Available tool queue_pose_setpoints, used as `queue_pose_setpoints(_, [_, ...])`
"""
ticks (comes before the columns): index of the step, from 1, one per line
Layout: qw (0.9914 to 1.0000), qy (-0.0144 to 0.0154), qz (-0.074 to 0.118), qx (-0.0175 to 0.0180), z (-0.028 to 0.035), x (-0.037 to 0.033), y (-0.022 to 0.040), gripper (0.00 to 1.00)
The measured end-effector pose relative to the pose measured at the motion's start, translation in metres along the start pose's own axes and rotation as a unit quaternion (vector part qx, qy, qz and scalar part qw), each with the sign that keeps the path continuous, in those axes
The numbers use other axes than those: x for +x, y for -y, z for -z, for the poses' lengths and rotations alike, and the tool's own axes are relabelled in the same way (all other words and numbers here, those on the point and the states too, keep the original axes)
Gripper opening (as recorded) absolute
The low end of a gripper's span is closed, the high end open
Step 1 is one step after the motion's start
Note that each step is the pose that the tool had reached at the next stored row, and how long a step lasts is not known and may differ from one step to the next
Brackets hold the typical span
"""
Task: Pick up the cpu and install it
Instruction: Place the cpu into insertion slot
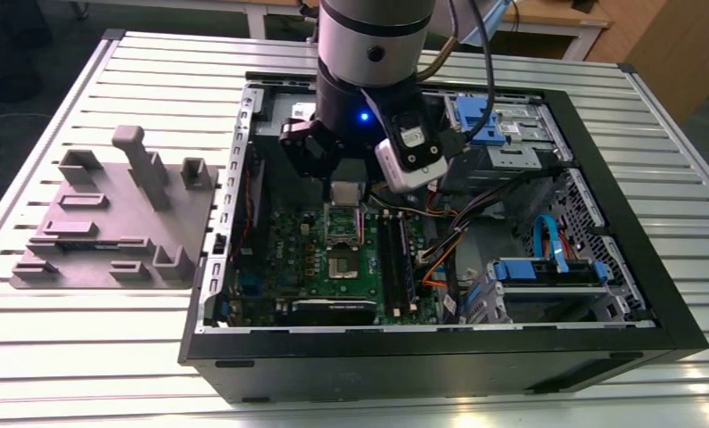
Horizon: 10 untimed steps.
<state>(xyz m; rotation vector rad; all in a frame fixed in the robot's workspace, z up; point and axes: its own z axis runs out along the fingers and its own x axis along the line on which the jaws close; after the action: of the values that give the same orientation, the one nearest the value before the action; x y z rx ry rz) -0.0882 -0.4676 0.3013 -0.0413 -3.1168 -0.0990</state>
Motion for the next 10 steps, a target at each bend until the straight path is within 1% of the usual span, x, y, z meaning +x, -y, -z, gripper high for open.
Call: queue_pose_setpoints(10, [1.00000,0.0000,0.000,0.0000,-0.0035,-0.0001,0.0005,0.47])
